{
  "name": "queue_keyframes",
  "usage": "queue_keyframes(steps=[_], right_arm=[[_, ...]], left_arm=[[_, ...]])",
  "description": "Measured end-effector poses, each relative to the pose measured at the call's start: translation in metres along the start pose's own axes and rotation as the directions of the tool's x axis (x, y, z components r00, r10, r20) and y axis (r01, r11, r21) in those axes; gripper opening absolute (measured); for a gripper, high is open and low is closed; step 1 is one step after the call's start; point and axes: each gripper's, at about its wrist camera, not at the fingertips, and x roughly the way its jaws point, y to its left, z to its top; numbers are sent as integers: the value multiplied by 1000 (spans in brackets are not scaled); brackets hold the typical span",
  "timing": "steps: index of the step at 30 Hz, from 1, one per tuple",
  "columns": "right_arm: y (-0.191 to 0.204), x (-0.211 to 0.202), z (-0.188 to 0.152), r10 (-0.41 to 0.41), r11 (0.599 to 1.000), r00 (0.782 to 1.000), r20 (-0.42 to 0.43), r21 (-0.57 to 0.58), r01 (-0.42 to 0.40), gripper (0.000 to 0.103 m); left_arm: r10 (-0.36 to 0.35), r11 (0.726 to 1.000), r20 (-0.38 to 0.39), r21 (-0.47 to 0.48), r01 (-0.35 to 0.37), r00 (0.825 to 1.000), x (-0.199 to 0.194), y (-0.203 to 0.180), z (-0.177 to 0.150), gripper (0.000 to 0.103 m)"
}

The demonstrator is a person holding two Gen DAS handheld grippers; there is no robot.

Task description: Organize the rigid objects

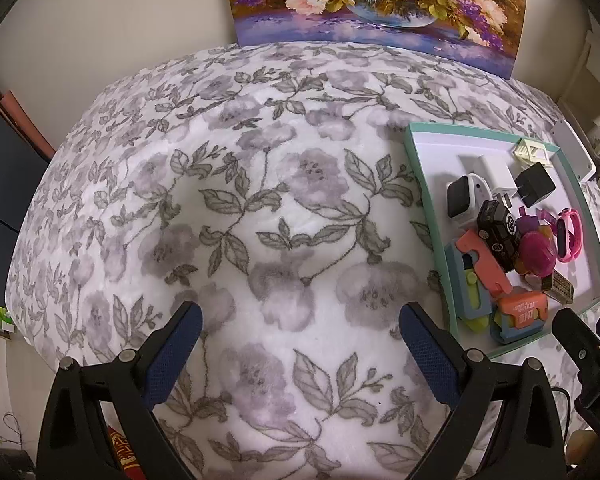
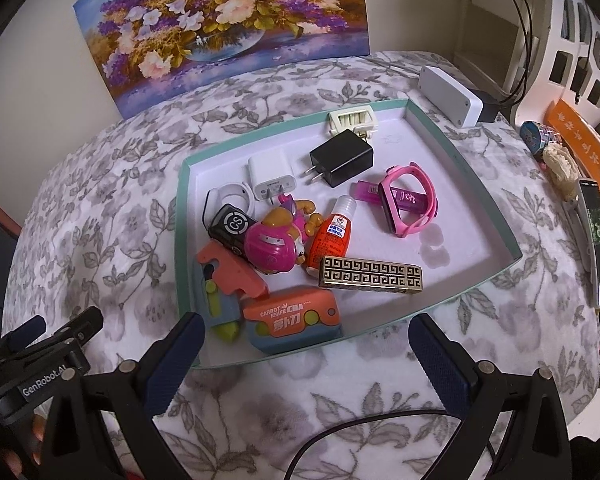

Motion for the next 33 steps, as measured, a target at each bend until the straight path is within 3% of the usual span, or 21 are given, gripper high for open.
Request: queue_keyframes(steps=[33], right_arm=[[1, 3, -1, -1, 1000, 1000, -5, -2, 1, 103]], left_arm=[[7, 1000, -23, -13, -8, 1000, 5, 1, 0, 99]])
